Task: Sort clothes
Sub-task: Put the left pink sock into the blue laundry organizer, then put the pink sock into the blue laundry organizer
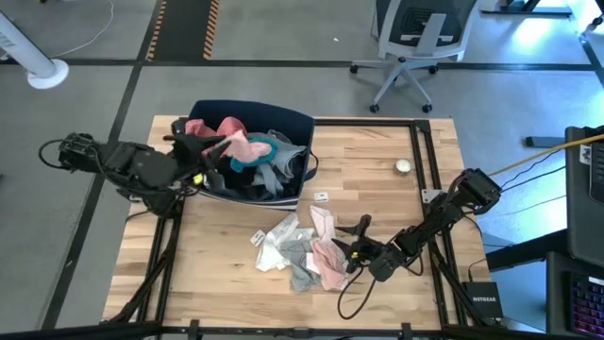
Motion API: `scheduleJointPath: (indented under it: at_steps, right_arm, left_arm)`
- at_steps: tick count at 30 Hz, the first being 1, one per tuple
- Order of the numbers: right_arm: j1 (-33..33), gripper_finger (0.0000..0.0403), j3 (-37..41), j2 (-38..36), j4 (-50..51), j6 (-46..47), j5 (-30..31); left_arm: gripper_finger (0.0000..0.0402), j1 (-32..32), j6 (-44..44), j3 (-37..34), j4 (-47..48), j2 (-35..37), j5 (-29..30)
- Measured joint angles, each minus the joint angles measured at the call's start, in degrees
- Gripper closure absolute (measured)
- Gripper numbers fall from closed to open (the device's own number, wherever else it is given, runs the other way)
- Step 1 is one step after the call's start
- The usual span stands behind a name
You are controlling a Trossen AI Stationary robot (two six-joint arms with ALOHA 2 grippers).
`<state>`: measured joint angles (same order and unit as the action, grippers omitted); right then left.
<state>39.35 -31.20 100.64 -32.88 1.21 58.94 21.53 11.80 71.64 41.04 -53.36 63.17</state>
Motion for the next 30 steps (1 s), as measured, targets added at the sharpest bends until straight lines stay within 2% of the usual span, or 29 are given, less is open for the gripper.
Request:
scheduleJointPath:
  at_steps: [2,4,8,13,18,23,28,30]
  right_arm:
    - [0.0,0.0203,0.0,0.0,0.0,0.0,0.0]
    - [0.0,0.0203,0.0,0.0,0.0,0.0,0.0]
    - [0.0,0.0203,0.0,0.0,0.0,0.0,0.0]
    - [0.0,0.0203,0.0,0.0,-0.1,0.0,-0.6]
    - [0.0,0.0203,0.0,0.0,-0.2,0.0,-4.0]
    - [0.0,0.0203,-1.2,0.0,0.0,-2.2,-7.0]
    - [0.0,0.0203,-6.3,-0.1,0.7,-12.1,-14.8]
    - [0.0,0.0203,-9.7,-0.3,5.9,-14.7,-18.5]
  left_arm:
    - [0.0291,-0.9,6.0,0.0,4.8,0.1,-1.6]
    - [0.0263,-1.6,10.4,0.0,8.6,0.4,-5.9]
    - [0.0220,-2.2,12.4,2.1,14.0,0.8,-15.5]
    - [0.0197,-0.5,15.4,5.7,13.7,1.5,-17.0]
    - [0.0194,4.9,12.7,1.7,11.1,0.4,-17.6]
    - [0.0194,9.4,5.9,-7.6,0.0,-0.2,-12.4]
    - [0.0194,14.2,-0.9,-16.1,-15.6,0.1,-11.3]
    - [0.0194,16.0,-1.7,-18.8,-18.9,0.1,-11.4]
